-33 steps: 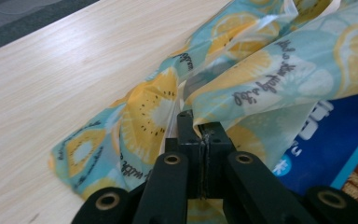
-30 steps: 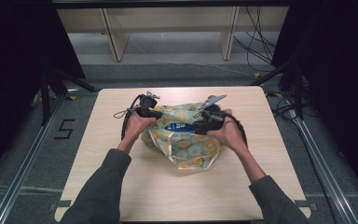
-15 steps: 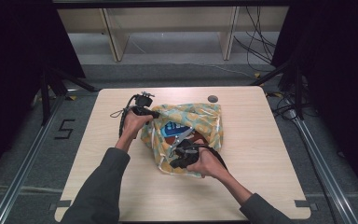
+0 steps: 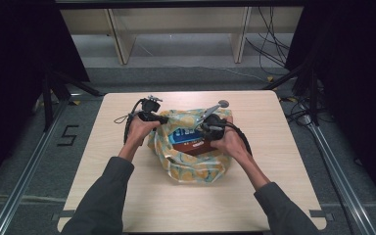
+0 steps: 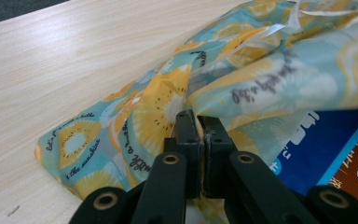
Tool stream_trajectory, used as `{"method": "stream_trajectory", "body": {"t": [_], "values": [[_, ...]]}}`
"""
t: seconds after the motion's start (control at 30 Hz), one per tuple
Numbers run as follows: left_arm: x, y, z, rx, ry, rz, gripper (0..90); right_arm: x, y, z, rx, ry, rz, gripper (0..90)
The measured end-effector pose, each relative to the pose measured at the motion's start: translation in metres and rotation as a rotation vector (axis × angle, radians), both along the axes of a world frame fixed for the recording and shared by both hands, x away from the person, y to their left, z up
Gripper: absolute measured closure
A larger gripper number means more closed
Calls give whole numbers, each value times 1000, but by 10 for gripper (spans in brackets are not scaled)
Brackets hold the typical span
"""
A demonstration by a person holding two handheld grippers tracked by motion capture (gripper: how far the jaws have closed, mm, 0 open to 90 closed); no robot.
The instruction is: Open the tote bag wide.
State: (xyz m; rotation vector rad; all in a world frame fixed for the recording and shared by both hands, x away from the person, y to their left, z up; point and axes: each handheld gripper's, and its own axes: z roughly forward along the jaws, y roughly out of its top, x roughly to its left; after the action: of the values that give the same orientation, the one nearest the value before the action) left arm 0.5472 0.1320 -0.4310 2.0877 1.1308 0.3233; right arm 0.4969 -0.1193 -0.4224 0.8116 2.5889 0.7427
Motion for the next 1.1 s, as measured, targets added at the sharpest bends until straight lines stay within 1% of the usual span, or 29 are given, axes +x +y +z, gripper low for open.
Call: {"method": "stream_trajectory", "body": {"t": [0.03,0.07,0.1,0.13,0.17,0.2,0.23,0.27,0.3,0.4,0.43,0.47,0.5,0.53,0.6,0.63,0.67,0.7,0.73,0.77,0.8,0.83,0.87,0.9,0.93,0.97,1.0,1.03,1.1], "values": [[-1,1,1,3,-3,-1,871,9,-4,-2,-15,-24,-38,900],[-1,1,1,3,-3,-1,871,9,-4,-2,-15,-24,-38,900],[-1,2,1,1,4,-6,871,25,-14,-4,7,-15,-137,900],[-1,2,1,1,4,-6,870,25,-14,-4,7,-15,-137,900],[-1,2,-1,2,-1,-10,869,39,-25,-10,0,-19,-199,900],[-1,2,-1,2,-1,-10,869,39,-25,-10,0,-19,-199,900],[-1,1,-2,-2,5,-15,871,49,-35,-16,47,6,-235,900],[-1,0,-3,1,18,-20,871,49,-35,-16,47,6,-235,900],[-1,-3,-7,25,7,-22,872,51,-40,-21,67,38,-265,900],[1,-3,-10,34,14,-22,872,52,-43,-25,52,34,-266,900],[1,-3,-12,27,13,-9,873,48,-44,-26,49,43,-258,900],[2,-2,-13,22,21,-2,874,44,-43,-24,56,35,-255,891],[2,-2,-13,11,28,-5,874,41,-41,-21,73,9,-224,884],[2,-2,-13,11,28,-5,874,41,-41,-21,73,9,-224,884],[2,-3,-11,9,22,-10,874,28,-32,-9,118,14,-166,881],[2,-5,-9,15,20,-9,875,12,-17,2,168,36,-127,881],[3,-7,-7,18,24,-11,875,5,-8,4,185,23,-98,881],[3,-9,-7,18,17,-9,876,-3,1,8,185,24,-63,881],[3,-9,-6,17,24,-14,876,-11,10,10,200,44,-42,882],[3,-10,-7,16,27,-13,876,-18,18,12,209,62,-2,882],[3,-10,-7,16,27,-13,877,-22,27,11,234,70,67,882],[3,-11,-8,23,34,-12,877,-27,35,9,241,71,80,881],[3,-11,-8,23,34,-12,877,-27,35,9,241,71,80,881],[4,-10,-9,8,33,-1,876,-36,48,4,248,89,121,881],[4,-10,-9,8,33,-1,877,-36,48,4,248,89,121,881],[5,-8,-9,5,40,2,877,-45,60,-2,255,117,159,882],[5,-8,-9,5,40,2,876,-45,60,-2,255,117,159,882],[6,-7,-9,1,44,5,876,-50,64,-4,233,134,187,882],[7,-4,-9,-16,50,13,875,-60,72,-12,219,163,225,888]]}}
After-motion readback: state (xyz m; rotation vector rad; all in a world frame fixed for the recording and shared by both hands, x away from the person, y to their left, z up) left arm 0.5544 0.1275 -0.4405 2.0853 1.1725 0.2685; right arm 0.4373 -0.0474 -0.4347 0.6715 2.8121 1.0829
